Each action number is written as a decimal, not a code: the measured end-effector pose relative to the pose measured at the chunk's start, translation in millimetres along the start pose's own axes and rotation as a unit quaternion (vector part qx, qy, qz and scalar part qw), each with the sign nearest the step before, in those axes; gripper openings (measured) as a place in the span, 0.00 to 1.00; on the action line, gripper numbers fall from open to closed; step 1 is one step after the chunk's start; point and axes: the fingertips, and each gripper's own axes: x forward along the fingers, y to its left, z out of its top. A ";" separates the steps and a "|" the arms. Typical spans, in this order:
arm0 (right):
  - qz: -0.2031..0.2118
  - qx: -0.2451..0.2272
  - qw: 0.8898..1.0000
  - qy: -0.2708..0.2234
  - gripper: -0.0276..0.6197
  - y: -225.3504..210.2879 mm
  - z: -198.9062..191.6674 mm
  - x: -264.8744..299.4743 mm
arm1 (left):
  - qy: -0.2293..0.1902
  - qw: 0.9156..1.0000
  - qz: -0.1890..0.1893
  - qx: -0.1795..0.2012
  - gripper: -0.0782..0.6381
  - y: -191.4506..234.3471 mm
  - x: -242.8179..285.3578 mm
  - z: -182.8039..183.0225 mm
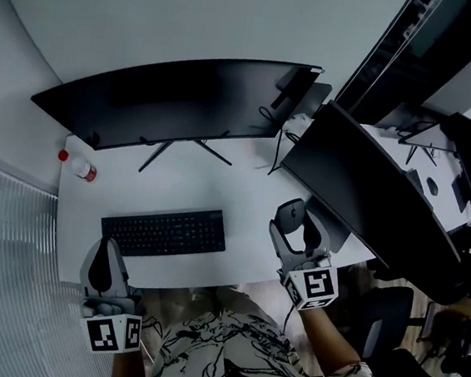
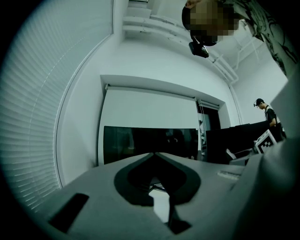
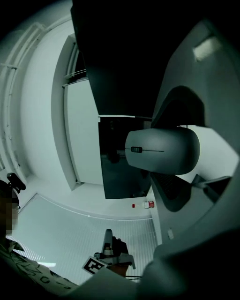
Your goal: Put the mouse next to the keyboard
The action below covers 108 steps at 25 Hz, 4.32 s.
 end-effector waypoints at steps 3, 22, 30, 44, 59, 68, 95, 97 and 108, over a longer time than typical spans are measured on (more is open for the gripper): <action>0.006 0.003 0.999 0.032 0.51 6.3 -29.7 13.8 | 0.010 1.000 0.001 -0.002 0.11 1.4 0.8 -7.5; 0.030 0.026 0.970 0.238 0.51 45.6 -205.7 62.7 | 0.056 0.998 -0.004 -0.007 0.11 3.2 2.1 -44.6; 0.042 0.019 0.952 0.302 0.51 61.3 -246.2 77.9 | 0.067 0.998 0.002 -0.008 0.11 9.5 -0.1 -51.9; 0.037 0.018 0.936 0.350 0.51 64.1 -271.8 98.2 | 0.080 0.997 0.010 -0.011 0.11 16.2 -1.4 -63.9; 0.041 0.000 0.939 0.340 0.53 66.5 -268.2 103.4 | 0.078 0.997 0.012 -0.011 0.11 18.6 2.0 -60.2; 0.085 0.010 0.988 0.129 0.44 60.1 -143.9 88.3 | 0.056 0.998 0.006 -0.003 0.11 13.8 3.0 -43.7; 0.006 0.006 0.991 -0.132 0.05 -12.6 122.9 -23.6 | -0.033 0.999 0.009 0.027 0.11 26.7 11.3 27.4; -0.004 0.006 0.990 -0.143 0.05 -19.8 130.4 -29.8 | -0.037 0.999 0.010 0.031 0.11 28.0 12.0 31.3; -0.043 -0.005 0.984 -0.174 0.05 -50.9 147.0 -45.5 | -0.038 0.998 0.030 0.044 0.11 48.0 11.1 39.4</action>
